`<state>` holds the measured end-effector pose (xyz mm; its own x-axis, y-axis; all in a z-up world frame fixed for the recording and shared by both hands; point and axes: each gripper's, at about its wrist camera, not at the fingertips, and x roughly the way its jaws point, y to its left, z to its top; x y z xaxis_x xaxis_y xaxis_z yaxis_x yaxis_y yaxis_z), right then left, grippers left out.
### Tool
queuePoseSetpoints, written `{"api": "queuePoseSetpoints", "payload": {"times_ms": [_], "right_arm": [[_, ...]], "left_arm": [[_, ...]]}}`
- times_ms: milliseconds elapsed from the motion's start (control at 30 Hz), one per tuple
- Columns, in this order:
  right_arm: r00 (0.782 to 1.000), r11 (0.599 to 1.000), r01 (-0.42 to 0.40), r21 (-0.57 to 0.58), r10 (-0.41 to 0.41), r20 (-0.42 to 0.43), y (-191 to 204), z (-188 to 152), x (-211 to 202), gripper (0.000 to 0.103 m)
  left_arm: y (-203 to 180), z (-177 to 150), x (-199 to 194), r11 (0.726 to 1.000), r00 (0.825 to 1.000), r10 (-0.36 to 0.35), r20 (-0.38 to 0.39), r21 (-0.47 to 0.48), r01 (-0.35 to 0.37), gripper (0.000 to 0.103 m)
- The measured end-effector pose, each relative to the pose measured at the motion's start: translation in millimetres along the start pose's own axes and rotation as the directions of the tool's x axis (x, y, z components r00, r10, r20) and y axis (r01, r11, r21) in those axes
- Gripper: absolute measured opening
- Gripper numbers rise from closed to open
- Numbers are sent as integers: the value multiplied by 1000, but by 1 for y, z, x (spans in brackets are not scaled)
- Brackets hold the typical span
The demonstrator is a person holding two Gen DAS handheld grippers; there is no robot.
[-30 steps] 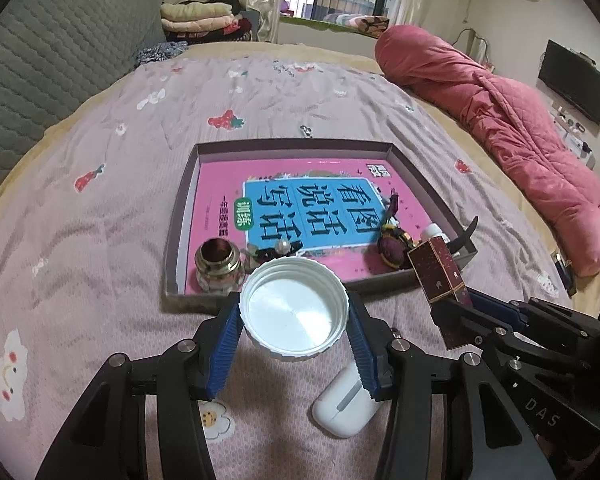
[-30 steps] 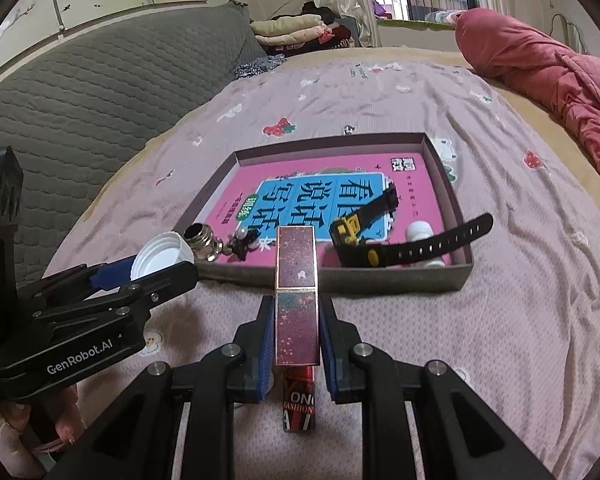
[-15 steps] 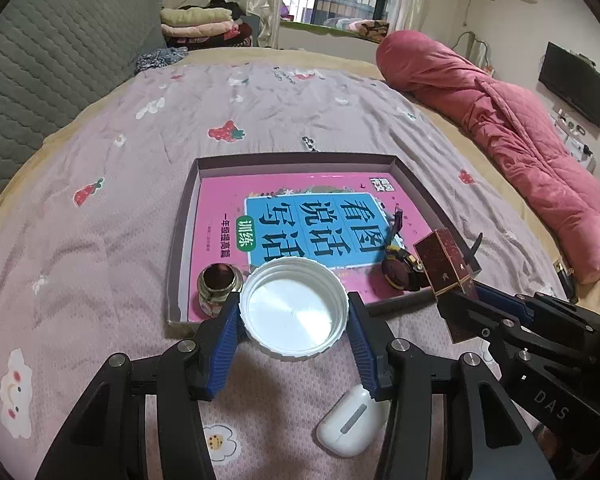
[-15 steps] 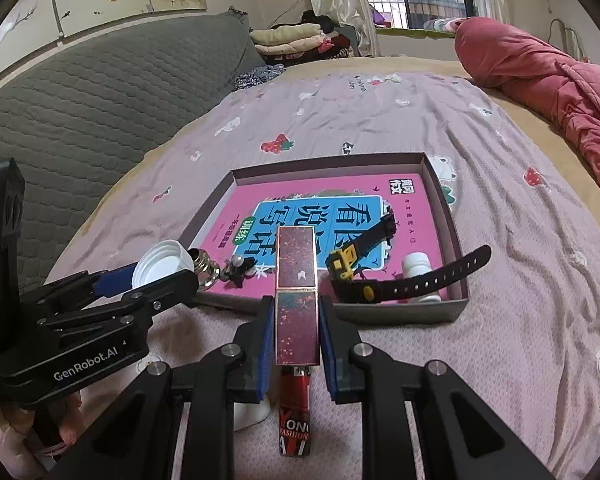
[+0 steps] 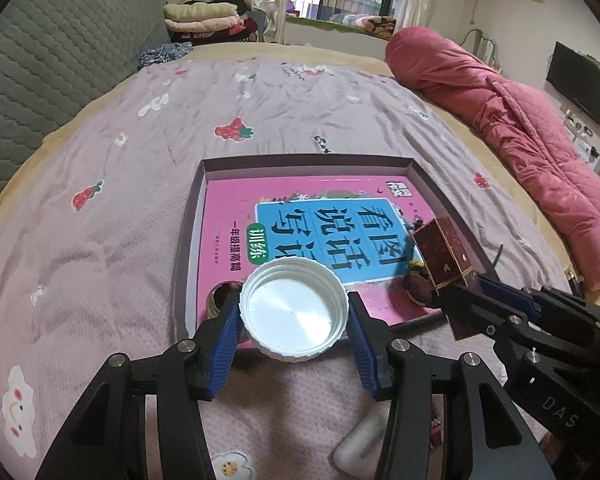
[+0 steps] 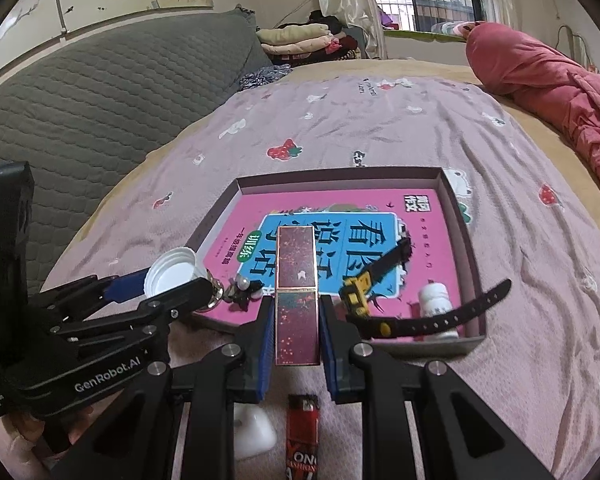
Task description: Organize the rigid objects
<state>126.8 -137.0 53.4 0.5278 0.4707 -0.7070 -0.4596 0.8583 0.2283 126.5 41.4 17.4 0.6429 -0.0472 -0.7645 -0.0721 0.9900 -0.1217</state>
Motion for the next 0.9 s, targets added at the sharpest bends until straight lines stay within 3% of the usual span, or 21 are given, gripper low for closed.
{"api": "queuePoseSetpoints", "payload": {"times_ms": [400,900], "right_arm": [[999,1000,-11,-2,11,-37,7,9,32,21],[997,1000,-11,-23,10,-81,17,15,68,21]], "left_arm": [[25,4,15,999,1000,25,-10,-33,-25,52],[27,8,28,999,999,34,-15,-20,-34,52]]}}
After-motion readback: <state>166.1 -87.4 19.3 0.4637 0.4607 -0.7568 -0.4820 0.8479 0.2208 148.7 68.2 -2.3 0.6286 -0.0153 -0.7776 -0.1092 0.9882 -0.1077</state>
